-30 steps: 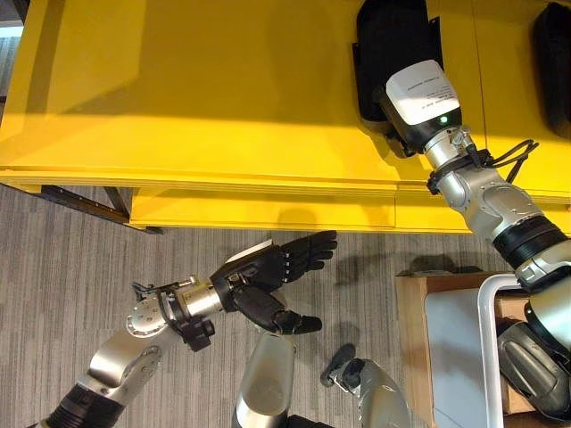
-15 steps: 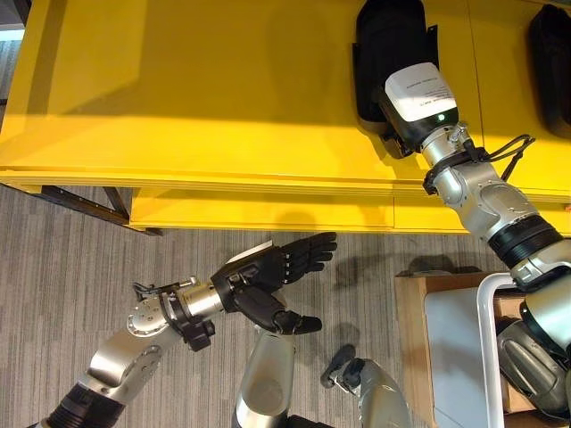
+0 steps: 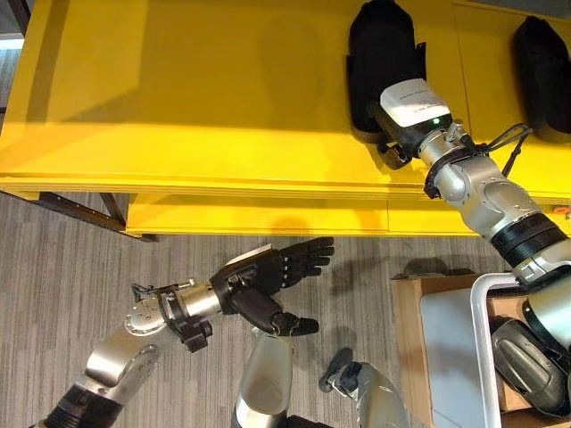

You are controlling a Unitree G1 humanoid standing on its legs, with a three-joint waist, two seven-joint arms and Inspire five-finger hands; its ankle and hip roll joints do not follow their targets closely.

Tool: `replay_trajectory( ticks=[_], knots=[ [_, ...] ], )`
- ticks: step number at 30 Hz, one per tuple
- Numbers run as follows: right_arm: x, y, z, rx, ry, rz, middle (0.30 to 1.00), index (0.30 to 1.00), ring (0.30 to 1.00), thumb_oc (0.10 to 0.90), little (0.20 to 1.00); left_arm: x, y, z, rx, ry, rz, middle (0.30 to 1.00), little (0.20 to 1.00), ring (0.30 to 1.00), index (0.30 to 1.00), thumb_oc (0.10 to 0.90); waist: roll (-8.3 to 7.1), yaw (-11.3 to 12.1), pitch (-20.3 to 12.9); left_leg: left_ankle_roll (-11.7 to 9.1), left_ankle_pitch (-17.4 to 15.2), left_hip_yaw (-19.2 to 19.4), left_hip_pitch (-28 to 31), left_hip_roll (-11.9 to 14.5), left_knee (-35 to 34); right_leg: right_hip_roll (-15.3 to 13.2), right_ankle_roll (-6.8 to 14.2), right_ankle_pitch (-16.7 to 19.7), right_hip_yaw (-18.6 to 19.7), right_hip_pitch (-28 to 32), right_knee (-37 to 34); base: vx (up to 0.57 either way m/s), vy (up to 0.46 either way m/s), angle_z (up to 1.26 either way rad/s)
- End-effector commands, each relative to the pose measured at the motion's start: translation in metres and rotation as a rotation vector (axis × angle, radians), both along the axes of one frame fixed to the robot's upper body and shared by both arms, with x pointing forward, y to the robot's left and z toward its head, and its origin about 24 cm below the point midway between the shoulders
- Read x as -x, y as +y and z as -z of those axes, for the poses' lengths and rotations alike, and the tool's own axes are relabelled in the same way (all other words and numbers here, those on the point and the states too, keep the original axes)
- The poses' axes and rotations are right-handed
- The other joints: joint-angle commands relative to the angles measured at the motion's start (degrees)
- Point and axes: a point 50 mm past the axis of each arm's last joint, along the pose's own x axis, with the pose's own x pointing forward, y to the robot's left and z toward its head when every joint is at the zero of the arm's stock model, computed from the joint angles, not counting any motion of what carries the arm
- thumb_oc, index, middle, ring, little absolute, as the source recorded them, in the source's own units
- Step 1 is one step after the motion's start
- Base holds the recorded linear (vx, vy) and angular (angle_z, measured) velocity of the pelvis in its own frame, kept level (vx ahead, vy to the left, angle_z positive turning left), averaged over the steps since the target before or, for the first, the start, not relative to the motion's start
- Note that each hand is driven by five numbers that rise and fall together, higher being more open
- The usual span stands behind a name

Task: Move parts from the plastic box to the shelf.

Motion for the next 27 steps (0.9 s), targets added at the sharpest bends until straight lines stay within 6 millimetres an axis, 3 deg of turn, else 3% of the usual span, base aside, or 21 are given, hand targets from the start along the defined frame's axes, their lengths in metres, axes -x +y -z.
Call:
replay_trajectory(
  ticks=[1, 6, 12, 17, 18, 27],
  knots=[
    [0.005, -0.006, -0.027, 0.012, 0.037, 0.004, 1.000, 1.000, 1.000, 0.900, 1.000, 0.010, -0.008, -0.023, 0.109, -0.105, 0.100, 1.000, 1.000, 1.000, 1.000, 0.900, -2.29, -1.28, -2.51, 2.46, -10.00, 7.21, 2.53, 1.95, 4.77, 3.20, -3.87, 6.20, 0.87, 0.76, -7.65, 0.00, 0.000, 0.00],
    [0.007, -0.009, -0.023, 0.029, 0.146, 0.016, 1.000, 1.000, 1.000, 0.900, 1.000, 0.013, -0.004, -0.020, 0.108, -0.074, 0.100, 1.000, 1.000, 1.000, 1.000, 0.900, -3.21, -1.37, -2.92, 2.37, -10.03, 7.64, 3.74, 2.41, 4.43, 3.41, -3.84, 6.45, 1.07, 2.18, -8.41, 0.01, -0.006, 0.00],
    [0.009, -0.011, -0.029, 0.017, 0.095, 0.003, 1.000, 1.000, 1.000, 0.900, 1.000, 0.015, 0.000, -0.015, 0.094, -0.059, 0.094, 1.000, 1.000, 1.000, 1.000, 0.900, -3.60, -1.34, -3.55, 2.16, -10.00, 7.99, 5.01, 2.73, 3.74, 3.63, -3.73, 6.80, 1.07, 3.97, -10.01, 0.00, 0.000, 0.00],
    [0.010, -0.018, -0.039, 0.033, -0.103, 0.033, 1.000, 1.000, 1.000, 0.900, 1.000, 0.015, 0.001, -0.014, 0.084, -0.061, 0.092, 1.000, 1.000, 1.000, 1.000, 0.900, -3.11, -1.41, -3.92, 2.17, -10.01, 8.08, 5.75, 2.71, 3.38, 3.65, -3.62, 6.92, 1.06, 4.92, -10.68, 0.00, 0.005, -0.01],
    [0.012, -0.026, -0.051, 0.013, -0.271, 0.078, 1.000, 1.000, 1.000, 0.900, 1.000, 0.013, 0.002, -0.015, 0.089, -0.064, 0.082, 1.000, 1.000, 1.000, 1.000, 0.900, -2.56, -1.42, -4.12, 2.19, -10.15, 7.83, 5.74, 2.47, 3.57, 3.59, -3.49, 7.01, 1.18, 5.14, -10.96, 0.01, 0.023, -0.03],
    [0.014, -0.035, -0.063, -0.016, -0.430, 0.153, 1.000, 1.000, 1.000, 0.900, 1.000, 0.011, -0.001, -0.017, 0.105, -0.087, 0.086, 1.000, 1.000, 1.000, 1.000, 0.900, -0.79, -1.29, -3.79, 2.16, -9.97, 6.93, 5.01, 1.67, 3.30, 3.45, -3.39, 6.70, 1.27, 4.39, -11.03, -0.01, 0.006, 0.00]
  ],
)
